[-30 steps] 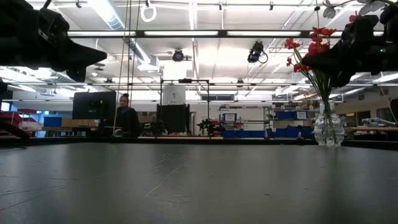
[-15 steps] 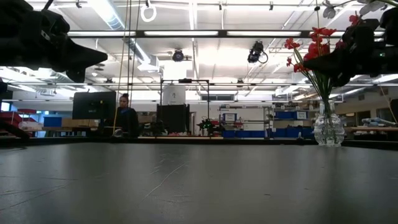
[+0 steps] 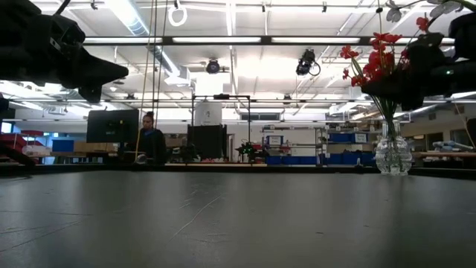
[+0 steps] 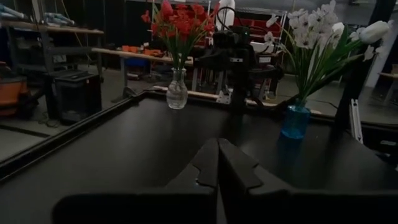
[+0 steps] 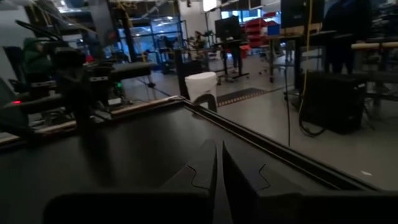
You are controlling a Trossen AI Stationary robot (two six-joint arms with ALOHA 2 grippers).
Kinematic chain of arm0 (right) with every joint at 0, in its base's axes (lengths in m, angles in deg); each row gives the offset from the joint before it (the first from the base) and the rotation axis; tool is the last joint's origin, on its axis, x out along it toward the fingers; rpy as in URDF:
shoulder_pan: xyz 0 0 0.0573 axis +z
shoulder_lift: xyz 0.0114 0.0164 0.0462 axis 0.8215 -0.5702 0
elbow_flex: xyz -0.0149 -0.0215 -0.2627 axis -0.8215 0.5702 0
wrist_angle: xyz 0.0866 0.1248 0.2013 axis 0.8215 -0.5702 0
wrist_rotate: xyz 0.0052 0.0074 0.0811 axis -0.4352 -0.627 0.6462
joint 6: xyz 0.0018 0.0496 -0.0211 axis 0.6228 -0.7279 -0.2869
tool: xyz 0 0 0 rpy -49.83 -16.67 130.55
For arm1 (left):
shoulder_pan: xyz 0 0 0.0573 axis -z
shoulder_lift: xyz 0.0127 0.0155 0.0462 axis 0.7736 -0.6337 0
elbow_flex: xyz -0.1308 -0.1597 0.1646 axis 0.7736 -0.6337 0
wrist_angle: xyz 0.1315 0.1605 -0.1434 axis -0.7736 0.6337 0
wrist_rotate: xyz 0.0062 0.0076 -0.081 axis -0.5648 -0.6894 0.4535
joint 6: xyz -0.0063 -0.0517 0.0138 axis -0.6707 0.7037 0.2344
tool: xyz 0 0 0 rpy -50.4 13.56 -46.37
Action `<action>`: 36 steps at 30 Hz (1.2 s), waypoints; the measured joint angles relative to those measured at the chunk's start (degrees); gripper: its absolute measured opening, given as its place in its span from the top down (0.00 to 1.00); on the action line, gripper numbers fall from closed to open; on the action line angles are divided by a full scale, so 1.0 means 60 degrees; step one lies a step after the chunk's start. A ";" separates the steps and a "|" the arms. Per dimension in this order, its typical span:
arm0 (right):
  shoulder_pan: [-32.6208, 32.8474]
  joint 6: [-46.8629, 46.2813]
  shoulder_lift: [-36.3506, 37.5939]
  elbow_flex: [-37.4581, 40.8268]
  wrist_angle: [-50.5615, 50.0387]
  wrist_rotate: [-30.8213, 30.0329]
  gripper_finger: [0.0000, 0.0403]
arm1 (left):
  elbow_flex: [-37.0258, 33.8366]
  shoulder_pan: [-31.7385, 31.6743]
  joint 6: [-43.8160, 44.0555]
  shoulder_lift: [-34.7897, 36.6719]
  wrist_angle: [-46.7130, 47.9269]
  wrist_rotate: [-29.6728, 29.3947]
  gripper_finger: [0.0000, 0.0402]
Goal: Sort flowers into vase by color
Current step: Return to Home Position
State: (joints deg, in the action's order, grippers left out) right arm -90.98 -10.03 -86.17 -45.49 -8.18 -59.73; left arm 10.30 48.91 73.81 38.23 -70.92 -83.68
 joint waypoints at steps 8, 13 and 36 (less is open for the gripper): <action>0.0004 0.0007 -0.0056 0.0000 0.0018 -0.0034 0.91 | -0.0004 0.0000 0.0044 -0.0004 0.0033 -0.0004 0.95; 0.0004 0.0007 -0.0056 0.0000 0.0015 -0.0034 0.91 | -0.0007 0.0000 0.0045 -0.0004 0.0033 -0.0004 0.95; 0.0004 0.0007 -0.0056 0.0000 0.0019 -0.0027 0.90 | -0.0015 0.0000 0.0053 -0.0004 0.0033 -0.0006 0.94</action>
State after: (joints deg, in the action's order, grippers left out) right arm -90.96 -9.99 -86.50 -45.49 -8.07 -59.89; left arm 10.21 48.91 74.13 38.20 -70.73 -83.72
